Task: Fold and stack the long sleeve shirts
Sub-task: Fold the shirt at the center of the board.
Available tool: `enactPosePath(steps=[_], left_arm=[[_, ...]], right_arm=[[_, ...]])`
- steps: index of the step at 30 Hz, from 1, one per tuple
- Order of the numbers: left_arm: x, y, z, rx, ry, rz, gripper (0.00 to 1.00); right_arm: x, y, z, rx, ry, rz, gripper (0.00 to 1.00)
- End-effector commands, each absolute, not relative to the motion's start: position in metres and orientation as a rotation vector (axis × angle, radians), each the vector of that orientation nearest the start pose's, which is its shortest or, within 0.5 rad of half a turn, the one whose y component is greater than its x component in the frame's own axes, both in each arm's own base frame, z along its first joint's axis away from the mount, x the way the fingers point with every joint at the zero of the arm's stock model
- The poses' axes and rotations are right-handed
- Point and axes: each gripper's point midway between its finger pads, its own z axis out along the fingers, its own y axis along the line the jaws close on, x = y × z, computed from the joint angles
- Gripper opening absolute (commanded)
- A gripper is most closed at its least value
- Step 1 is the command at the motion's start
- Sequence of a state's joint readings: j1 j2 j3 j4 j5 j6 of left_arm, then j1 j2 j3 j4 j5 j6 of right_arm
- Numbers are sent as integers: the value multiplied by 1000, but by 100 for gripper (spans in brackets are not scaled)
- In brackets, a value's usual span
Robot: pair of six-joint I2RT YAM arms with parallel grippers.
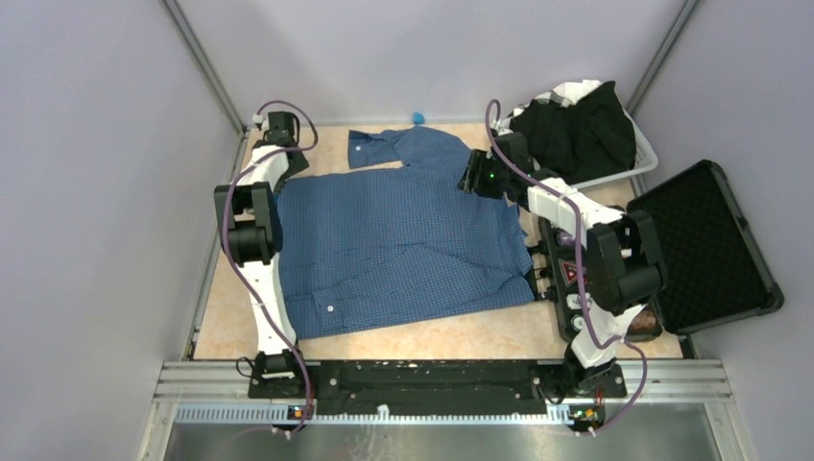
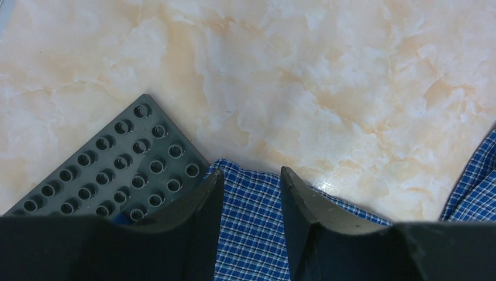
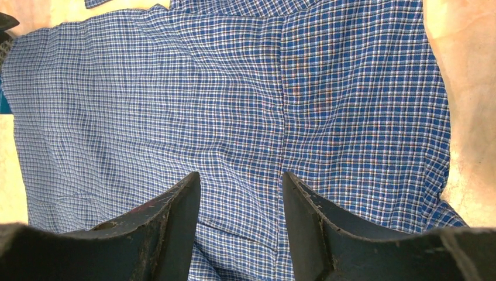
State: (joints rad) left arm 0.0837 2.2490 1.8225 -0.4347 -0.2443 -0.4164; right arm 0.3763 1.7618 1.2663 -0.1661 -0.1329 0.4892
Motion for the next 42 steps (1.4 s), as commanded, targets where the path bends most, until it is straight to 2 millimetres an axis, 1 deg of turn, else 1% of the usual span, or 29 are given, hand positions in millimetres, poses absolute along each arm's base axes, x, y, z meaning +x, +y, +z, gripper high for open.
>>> enactPosePath(steps=[1,8,15,19,21,23,28,29,31,34,37,39,40,41,42], left_arm=[[562,76,63,-706,2291,149,46],[561,70,40,-730,2337,118,41],[558,67,38,-735,2355,125,41],[557,65,37,-718,2366,152,39],[556,66,37,-715,2368,166,34],[555,66,36,-705,2373,170,24],[552,65,37,-713,2384,166,3],[552,64,39,-713,2382,155,0],[555,61,49,-705,2359,123,0],[564,53,82,-652,2274,44,0],[569,44,114,-602,2205,-29,0],[569,41,131,-586,2175,-56,0],[567,40,136,-579,2170,-65,0],[565,38,140,-575,2165,-73,0],[563,37,142,-571,2164,-81,0]], right_arm=[[447,219,141,47,2254,621,53],[450,218,142,43,2251,606,53],[453,221,138,43,2258,618,53],[455,224,137,49,2254,636,53],[454,226,136,49,2256,646,53],[455,227,136,50,2255,659,52],[454,227,137,49,2254,656,52],[455,227,137,50,2252,656,52],[457,226,139,52,2245,653,52],[467,229,142,43,2224,642,52],[488,226,144,41,2190,588,52],[506,223,147,44,2162,552,52],[515,221,146,47,2150,527,53],[527,219,151,52,2124,509,53],[537,218,152,49,2109,489,54]])
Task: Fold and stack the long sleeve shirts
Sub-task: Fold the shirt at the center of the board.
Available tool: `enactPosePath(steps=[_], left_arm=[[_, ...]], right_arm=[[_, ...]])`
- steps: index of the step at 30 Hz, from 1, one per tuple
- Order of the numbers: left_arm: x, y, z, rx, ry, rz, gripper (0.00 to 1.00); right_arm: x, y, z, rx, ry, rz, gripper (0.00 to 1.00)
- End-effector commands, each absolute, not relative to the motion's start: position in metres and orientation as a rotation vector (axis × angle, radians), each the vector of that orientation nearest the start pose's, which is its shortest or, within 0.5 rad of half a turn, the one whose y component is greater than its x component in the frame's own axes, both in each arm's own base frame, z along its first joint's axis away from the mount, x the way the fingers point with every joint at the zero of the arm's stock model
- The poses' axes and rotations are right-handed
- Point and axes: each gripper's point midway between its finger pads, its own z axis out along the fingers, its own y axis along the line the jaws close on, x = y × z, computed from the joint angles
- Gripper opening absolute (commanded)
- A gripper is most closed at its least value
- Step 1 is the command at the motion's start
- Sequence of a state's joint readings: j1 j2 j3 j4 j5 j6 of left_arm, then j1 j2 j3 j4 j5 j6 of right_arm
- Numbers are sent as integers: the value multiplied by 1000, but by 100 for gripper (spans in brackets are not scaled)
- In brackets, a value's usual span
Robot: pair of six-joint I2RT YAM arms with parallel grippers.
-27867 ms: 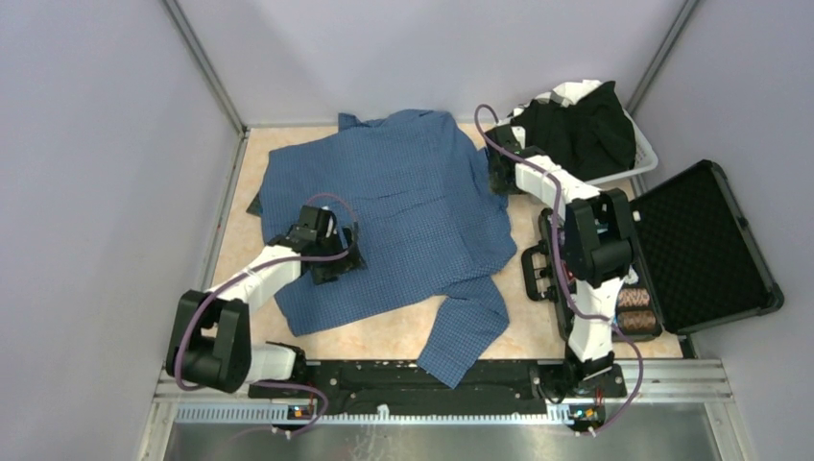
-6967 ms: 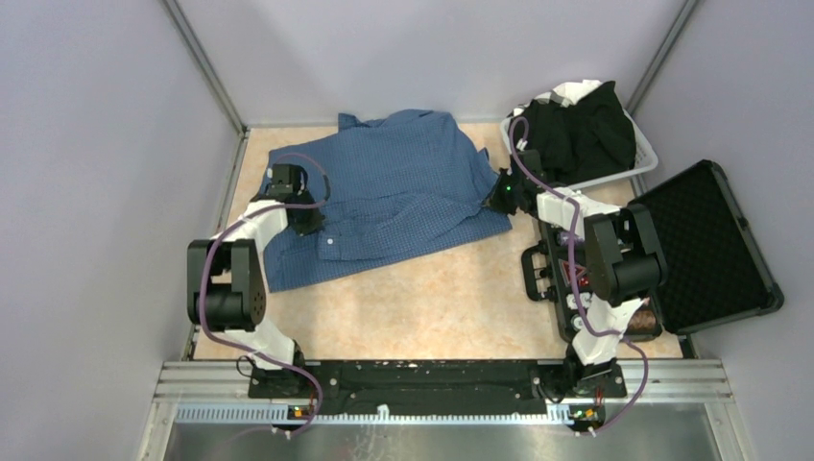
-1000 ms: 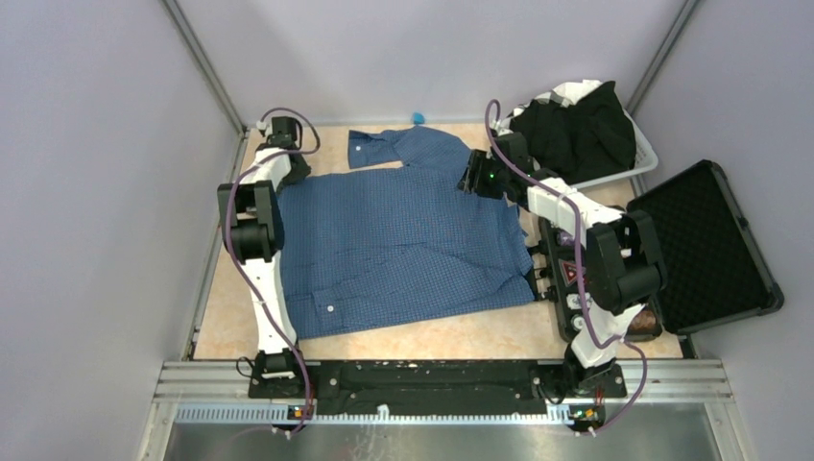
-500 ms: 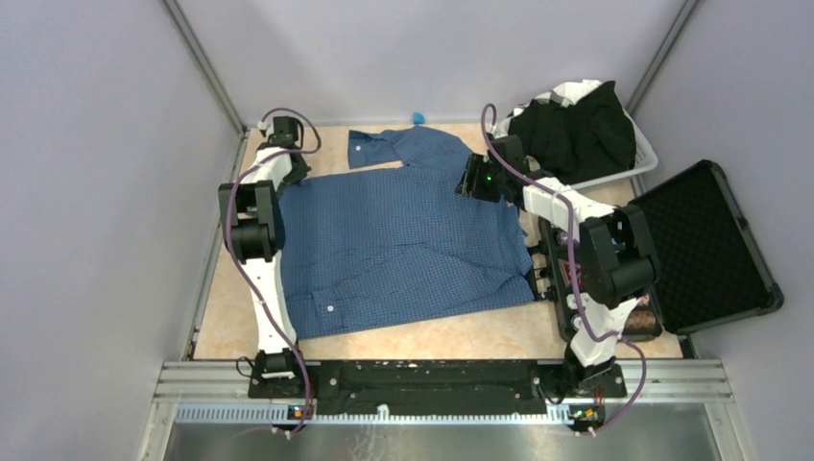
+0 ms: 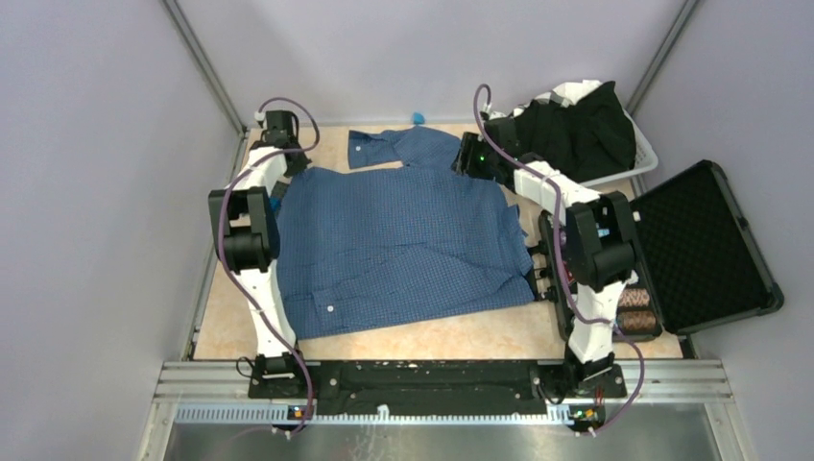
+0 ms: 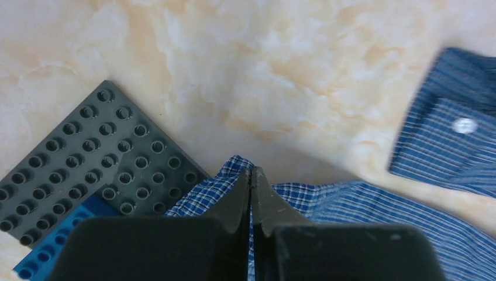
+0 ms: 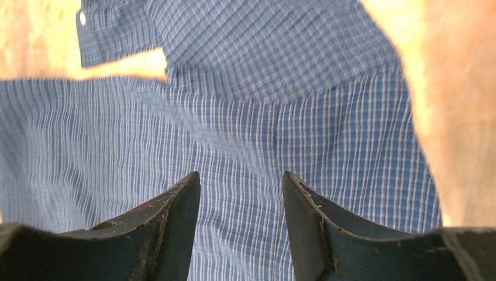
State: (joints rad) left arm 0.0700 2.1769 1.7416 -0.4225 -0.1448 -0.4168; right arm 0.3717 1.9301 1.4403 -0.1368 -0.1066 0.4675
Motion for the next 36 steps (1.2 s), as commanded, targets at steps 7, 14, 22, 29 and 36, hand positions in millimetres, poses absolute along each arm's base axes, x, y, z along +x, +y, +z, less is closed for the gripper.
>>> enactPosePath(steps=[7,14,22,29,36], left_arm=[[539,25,140,-580,2186,-149,0],[523,19,145,-570,2186,-177,0],[521,13,151,-567,2178,-205,0],[520,11,156,-560,2172,-209,0],[519,15,167,-537,2156,-174,0]], right_arm=[[598,207,142,91,2044,362,61],[639,211,99,93,2093,273,61],[635,208,46,84,2201,225,56],[632,214,49,77,2200,258,28],[640,210,106,84,2118,249,0]])
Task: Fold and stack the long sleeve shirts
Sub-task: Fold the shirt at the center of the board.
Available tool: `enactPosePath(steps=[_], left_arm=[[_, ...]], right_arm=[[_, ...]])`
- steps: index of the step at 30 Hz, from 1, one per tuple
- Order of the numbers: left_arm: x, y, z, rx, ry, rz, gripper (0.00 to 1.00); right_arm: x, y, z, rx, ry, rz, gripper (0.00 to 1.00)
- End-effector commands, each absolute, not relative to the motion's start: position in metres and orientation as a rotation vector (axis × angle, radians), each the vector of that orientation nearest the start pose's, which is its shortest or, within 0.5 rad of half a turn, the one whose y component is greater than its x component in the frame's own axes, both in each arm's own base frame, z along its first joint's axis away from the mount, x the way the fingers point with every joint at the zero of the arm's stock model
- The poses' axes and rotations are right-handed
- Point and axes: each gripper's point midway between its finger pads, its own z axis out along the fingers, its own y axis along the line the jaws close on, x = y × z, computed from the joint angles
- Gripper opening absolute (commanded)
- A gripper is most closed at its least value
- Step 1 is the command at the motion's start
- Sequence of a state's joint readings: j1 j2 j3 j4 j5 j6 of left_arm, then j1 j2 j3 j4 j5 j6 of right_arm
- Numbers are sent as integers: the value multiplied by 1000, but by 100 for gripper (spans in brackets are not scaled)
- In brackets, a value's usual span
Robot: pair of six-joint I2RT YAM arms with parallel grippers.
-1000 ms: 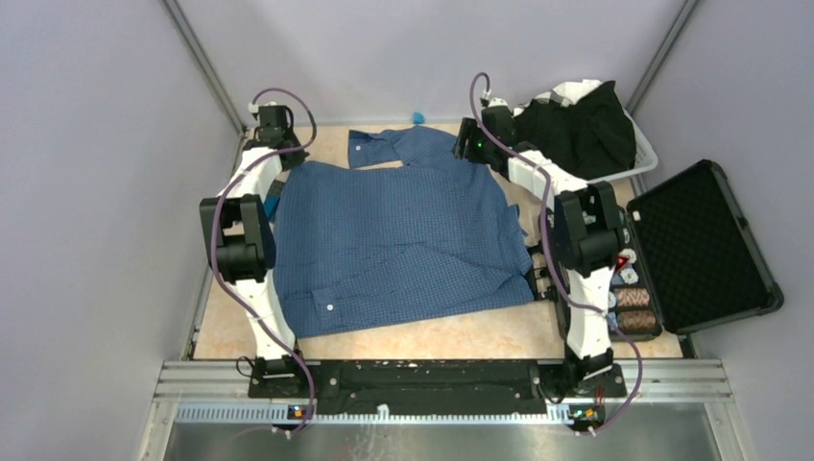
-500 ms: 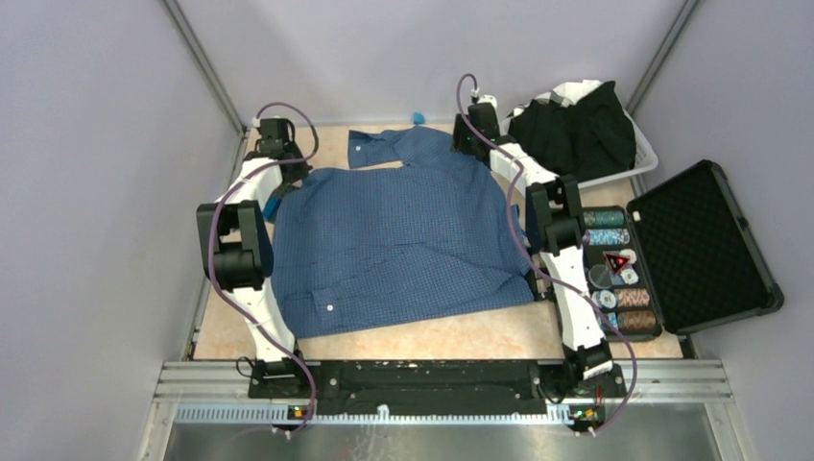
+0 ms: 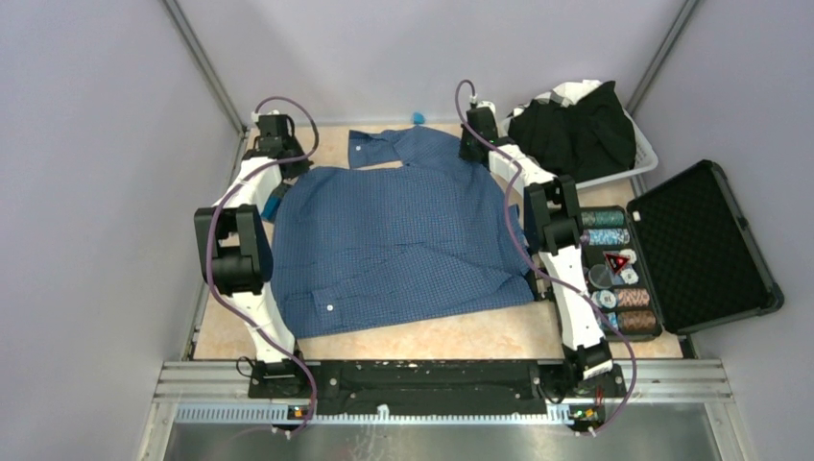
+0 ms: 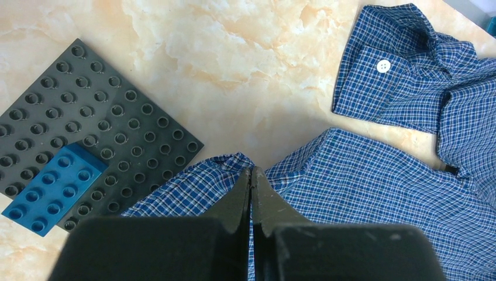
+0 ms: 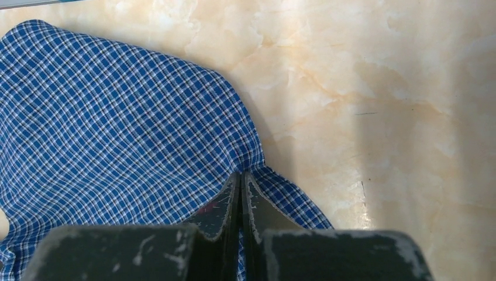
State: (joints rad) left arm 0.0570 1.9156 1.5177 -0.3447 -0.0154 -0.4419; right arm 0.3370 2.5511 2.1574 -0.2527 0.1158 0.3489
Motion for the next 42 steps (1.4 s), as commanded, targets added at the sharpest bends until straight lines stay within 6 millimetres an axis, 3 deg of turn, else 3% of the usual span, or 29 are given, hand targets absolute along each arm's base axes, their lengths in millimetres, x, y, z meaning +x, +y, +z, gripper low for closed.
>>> enactPosePath(steps=[1,7,14,19,24,31,32,34,36,38,42], left_arm=[[518,16,167,-535,2155,-168,0],[510,24,170,-526,2154,-108,0],[493,27,173,-533,2151,-80,0],[472,25,168,-556,2160,-89,0],[437,26,155,-597,2181,-66,0],[380,25,114,-675,2257,-44,0],[374,24,108,-686,2276,-39,3],[364,23,100,-700,2296,-40,25],[357,18,96,-701,2303,-72,32],[352,14,96,-717,2304,-102,45],[348,10,101,-771,2268,-148,58]], right_arm=[[640,209,117,86,2100,245,0],[627,202,173,85,2030,250,0],[590,192,201,109,2017,283,0],[549,186,214,123,2018,336,0],[494,184,203,137,2068,385,0],[400,183,134,153,2225,417,0],[390,180,124,163,2247,417,0],[375,173,107,183,2284,406,0],[366,172,95,178,2309,415,0],[360,171,89,174,2317,418,0],[359,170,89,174,2308,416,0]])
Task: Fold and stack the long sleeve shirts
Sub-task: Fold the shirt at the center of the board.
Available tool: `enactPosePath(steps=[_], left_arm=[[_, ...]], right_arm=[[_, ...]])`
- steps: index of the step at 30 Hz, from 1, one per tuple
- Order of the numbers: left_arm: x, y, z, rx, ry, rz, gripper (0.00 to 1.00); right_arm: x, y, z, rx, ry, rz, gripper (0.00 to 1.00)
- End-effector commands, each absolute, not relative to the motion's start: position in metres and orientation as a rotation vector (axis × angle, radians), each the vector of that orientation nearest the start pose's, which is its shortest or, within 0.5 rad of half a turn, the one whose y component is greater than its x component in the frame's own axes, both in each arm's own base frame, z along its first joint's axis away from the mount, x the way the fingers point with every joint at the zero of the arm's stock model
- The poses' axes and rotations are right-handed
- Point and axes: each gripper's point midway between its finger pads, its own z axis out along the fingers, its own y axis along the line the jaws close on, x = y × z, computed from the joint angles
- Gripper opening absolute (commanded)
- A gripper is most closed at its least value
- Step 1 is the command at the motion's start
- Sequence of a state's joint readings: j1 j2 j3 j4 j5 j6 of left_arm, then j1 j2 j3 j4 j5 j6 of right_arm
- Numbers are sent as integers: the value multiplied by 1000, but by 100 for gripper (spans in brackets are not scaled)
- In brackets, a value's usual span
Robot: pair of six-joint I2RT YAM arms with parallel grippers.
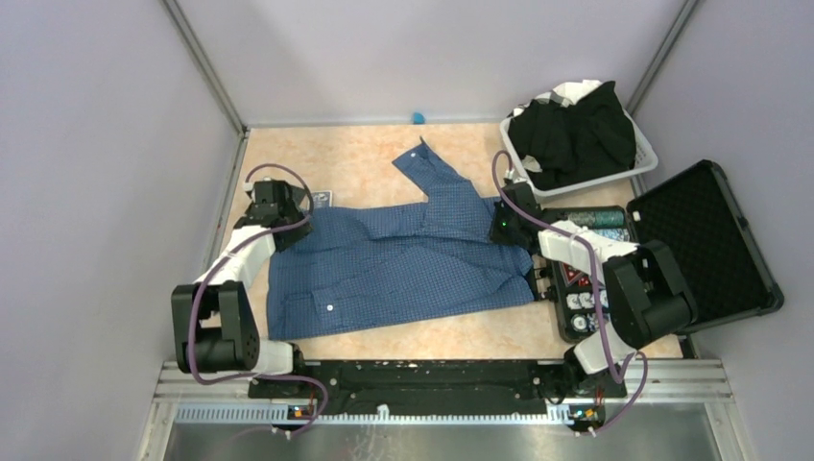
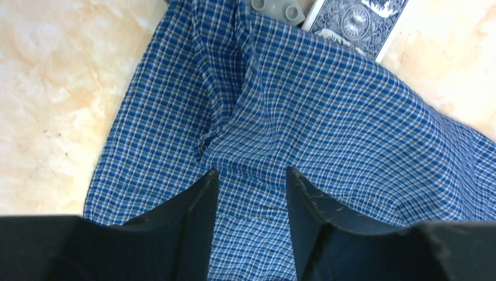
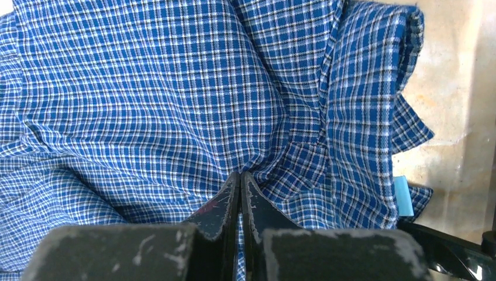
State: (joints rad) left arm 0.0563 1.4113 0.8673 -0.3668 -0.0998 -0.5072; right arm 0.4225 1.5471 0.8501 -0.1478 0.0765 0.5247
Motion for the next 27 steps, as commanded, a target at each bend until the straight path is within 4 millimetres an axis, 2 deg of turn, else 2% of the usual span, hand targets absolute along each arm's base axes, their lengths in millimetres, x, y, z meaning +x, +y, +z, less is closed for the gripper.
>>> enactPosePath(steps=[1,5,8,15,20,27], left_arm=[[348,10,101,-781,2263,-154,59],[348,20,90,-821,2270,-81,59],[346,28,77,-852,2305,-9,54],[346,33,48,-898,2337,18,39],[347,42,41,-920,2334,83,39],[340,47,37,-939,2347,127,44]], right_arm=[[360,170,91,170,2303,419,0],[363,173,94,156,2295,427,0],[364,173,97,153,2287,429,0],[367,174,101,152,2275,437,0],[370,174,104,153,2265,443,0],[372,172,106,159,2257,453,0]])
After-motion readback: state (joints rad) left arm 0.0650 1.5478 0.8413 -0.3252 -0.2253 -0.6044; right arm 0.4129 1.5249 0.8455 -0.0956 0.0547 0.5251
